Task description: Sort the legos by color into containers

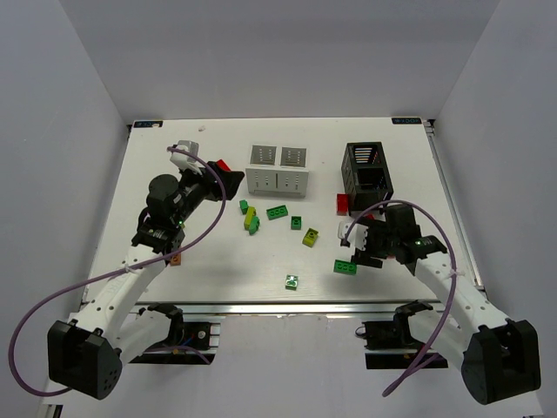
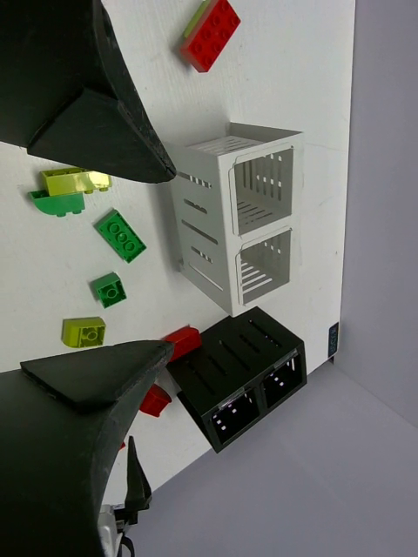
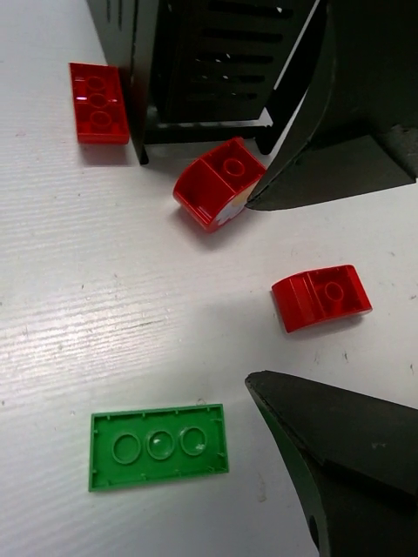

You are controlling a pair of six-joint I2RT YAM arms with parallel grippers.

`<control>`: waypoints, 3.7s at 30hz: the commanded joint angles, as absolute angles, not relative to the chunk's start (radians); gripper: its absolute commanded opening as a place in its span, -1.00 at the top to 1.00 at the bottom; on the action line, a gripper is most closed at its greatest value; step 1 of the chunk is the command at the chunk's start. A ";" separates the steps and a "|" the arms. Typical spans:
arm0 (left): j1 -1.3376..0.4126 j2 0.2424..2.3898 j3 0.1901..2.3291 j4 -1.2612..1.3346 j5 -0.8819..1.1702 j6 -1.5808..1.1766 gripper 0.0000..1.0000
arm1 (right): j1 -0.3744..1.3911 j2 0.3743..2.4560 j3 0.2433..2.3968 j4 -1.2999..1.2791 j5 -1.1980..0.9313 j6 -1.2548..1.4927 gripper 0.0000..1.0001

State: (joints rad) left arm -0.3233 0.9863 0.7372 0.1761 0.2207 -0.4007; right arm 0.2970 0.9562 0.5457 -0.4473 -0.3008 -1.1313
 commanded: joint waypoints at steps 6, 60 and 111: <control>-0.325 0.971 0.764 0.170 0.215 -0.390 -0.65 | 0.302 0.948 0.571 -0.577 -0.327 -1.310 -0.60; -0.333 0.980 0.769 0.147 0.193 -0.362 -0.65 | 0.060 1.385 0.710 -0.595 -0.307 -1.572 -0.58; -0.339 0.992 0.775 0.137 0.204 -0.348 -0.65 | 0.135 1.609 1.135 0.483 -0.043 0.049 1.00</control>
